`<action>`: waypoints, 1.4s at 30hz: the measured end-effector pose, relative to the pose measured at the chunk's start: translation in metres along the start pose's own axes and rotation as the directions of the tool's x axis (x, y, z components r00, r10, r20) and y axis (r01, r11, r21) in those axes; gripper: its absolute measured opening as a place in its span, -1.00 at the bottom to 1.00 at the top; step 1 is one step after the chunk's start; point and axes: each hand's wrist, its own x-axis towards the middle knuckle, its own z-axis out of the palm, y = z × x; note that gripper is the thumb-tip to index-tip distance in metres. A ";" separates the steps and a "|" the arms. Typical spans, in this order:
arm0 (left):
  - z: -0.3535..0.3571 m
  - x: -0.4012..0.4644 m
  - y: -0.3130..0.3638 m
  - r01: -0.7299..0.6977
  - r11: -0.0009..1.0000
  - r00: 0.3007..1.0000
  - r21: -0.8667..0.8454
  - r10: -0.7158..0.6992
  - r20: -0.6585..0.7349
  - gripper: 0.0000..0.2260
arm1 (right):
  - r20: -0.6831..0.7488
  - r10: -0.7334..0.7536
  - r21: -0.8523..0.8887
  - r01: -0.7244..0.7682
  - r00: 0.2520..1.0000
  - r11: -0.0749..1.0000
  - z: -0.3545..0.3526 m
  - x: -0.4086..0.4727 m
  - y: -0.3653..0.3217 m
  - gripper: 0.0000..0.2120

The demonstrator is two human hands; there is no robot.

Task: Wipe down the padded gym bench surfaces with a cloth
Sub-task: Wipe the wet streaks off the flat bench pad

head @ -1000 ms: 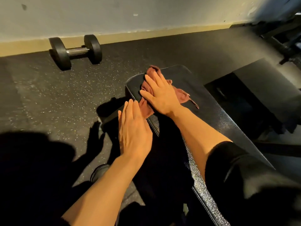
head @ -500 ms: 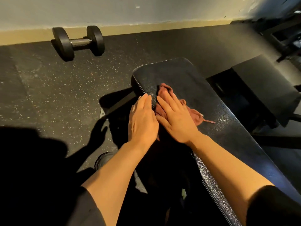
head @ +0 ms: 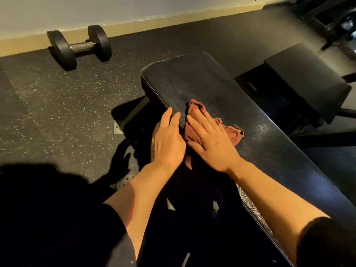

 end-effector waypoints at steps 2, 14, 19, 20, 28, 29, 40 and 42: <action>0.009 -0.017 0.006 -0.101 0.989 0.993 0.104 0.094 0.075 -0.43 | 0.029 0.052 -0.012 -0.052 0.998 0.999 -0.002 -0.062 0.010 -0.35; 0.034 -0.037 0.024 -0.200 0.951 0.974 0.237 0.219 -0.057 -0.58 | 0.046 0.262 0.005 -0.263 0.964 0.965 -0.008 0.017 0.012 -0.44; 0.046 -0.062 0.042 -0.385 0.903 0.923 0.190 0.378 0.074 -0.66 | 0.038 0.356 0.003 -0.356 0.934 0.934 -0.007 -0.066 0.025 -0.43; 0.051 -0.070 0.046 -0.450 0.875 0.893 0.181 0.433 0.125 -0.70 | 0.022 0.394 -0.012 -0.394 0.919 0.919 -0.006 -0.091 0.033 -0.41; 0.061 -0.079 0.041 -0.486 0.838 0.874 0.247 0.465 0.139 -0.65 | -0.007 0.532 0.021 -0.532 0.847 0.846 -0.007 -0.092 0.054 -0.41; 0.061 -0.077 0.040 -0.462 0.850 0.887 0.254 0.447 0.117 -0.63 | -0.024 0.481 0.028 -0.481 0.876 0.877 -0.006 -0.074 0.048 -0.41; 0.084 -0.087 0.061 -0.549 0.805 0.835 0.224 0.514 0.198 -0.66 | 0.047 0.733 0.037 -0.734 0.679 0.678 -0.021 -0.112 0.130 -0.43; 0.082 -0.089 0.060 -0.559 0.797 0.828 0.227 0.521 0.209 -0.67 | 0.023 0.784 0.068 -0.784 0.620 0.618 -0.019 -0.134 0.132 -0.42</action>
